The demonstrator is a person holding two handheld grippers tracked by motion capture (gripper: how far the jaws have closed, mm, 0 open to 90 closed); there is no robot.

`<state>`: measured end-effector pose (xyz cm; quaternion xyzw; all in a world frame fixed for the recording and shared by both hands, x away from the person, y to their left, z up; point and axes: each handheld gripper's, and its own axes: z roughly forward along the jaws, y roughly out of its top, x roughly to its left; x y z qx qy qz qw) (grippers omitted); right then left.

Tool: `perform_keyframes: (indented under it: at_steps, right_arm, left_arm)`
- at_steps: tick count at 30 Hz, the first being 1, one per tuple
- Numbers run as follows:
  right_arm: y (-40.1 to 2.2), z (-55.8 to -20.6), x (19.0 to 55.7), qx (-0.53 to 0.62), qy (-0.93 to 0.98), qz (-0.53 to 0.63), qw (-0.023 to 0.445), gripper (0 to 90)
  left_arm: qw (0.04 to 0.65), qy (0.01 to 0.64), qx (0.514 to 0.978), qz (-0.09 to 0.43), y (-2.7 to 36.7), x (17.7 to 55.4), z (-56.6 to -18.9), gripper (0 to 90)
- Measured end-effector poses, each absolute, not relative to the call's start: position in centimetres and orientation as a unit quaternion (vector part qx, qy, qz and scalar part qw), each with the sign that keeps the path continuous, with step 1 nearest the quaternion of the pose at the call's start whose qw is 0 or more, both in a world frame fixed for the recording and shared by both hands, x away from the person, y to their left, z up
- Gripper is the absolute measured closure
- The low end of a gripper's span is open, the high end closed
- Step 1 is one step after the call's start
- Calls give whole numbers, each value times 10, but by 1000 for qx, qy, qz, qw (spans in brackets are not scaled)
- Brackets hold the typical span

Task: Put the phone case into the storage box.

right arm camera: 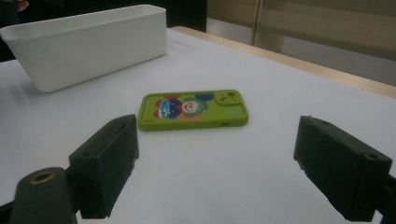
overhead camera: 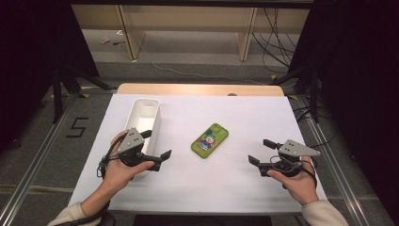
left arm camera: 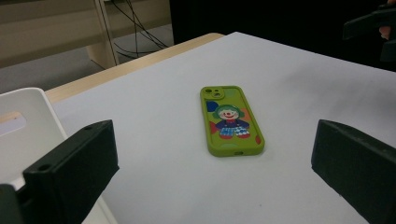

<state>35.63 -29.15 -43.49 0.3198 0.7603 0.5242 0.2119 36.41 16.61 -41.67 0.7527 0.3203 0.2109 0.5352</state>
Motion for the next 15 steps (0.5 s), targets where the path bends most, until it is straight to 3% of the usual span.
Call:
perform_keyframes:
  at_steps: [10,14,15]
  right_arm:
    - [-292,-435,355,322,758,525,213,150]
    - [-292,-434,355,324,757,525,214,150]
    - [-291,-434,355,324,758,524,215,150]
  left_arm:
    - [537,320,751,211,166,364,-416,20]
    - [540,320,748,216,167,364,-415,159]
    - [542,319,747,216,167,364,-414,159]
